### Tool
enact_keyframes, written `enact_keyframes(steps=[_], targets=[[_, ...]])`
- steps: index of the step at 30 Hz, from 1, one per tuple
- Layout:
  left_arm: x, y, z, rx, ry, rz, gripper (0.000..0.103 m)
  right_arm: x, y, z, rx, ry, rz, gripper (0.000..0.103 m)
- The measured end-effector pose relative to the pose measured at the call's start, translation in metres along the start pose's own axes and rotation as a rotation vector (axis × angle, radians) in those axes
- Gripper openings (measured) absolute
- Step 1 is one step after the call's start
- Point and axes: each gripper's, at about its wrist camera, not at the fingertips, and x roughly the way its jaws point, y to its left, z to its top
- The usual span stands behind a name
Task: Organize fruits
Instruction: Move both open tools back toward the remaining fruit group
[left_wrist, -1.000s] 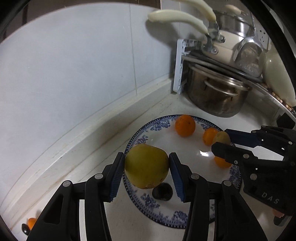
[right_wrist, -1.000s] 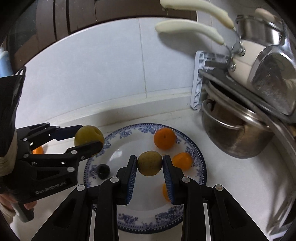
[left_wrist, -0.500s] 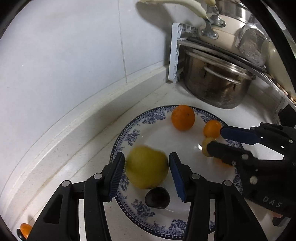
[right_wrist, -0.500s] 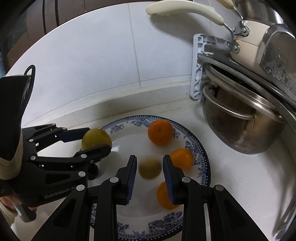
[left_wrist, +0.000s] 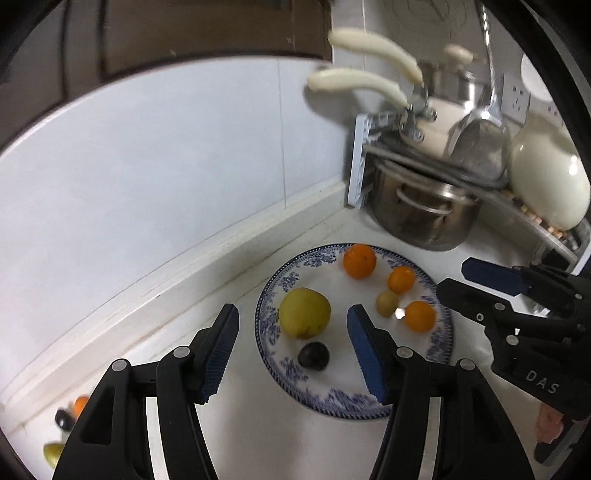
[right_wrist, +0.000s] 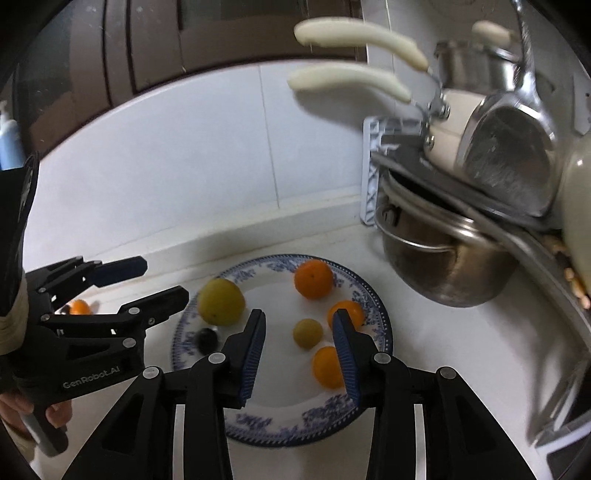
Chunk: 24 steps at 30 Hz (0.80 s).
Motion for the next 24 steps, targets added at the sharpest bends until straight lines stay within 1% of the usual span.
enact_keyframes(steps=[3, 5, 8, 10, 16, 24], targets=[[-0.028, 0.004, -0.005, -0.025, -0.021, -0.008, 0.060, -0.020, 0.007, -0.001, -0.007, -0.029, 0.017, 0.039], [-0.047, 0.007, -0.010, -0.042, -0.033, 0.001, 0.060, -0.033, 0.014, -0.002, -0.024, -0.050, 0.027, 0.039], [-0.067, 0.009, -0.018, -0.053, -0.053, 0.039, 0.062, -0.051, 0.025, -0.005, -0.050, -0.076, 0.043, 0.043], [-0.080, 0.012, -0.024, -0.059, -0.065, 0.060, 0.062, -0.061, 0.034, -0.008, -0.059, -0.088, 0.061, 0.043], [-0.122, 0.019, -0.046, -0.111, -0.092, 0.091, 0.063, -0.090, 0.061, -0.017, -0.077, -0.123, 0.134, 0.043], [-0.174, 0.036, -0.072, -0.153, -0.150, 0.160, 0.065, -0.122, 0.102, -0.030, -0.129, -0.153, 0.183, 0.044]])
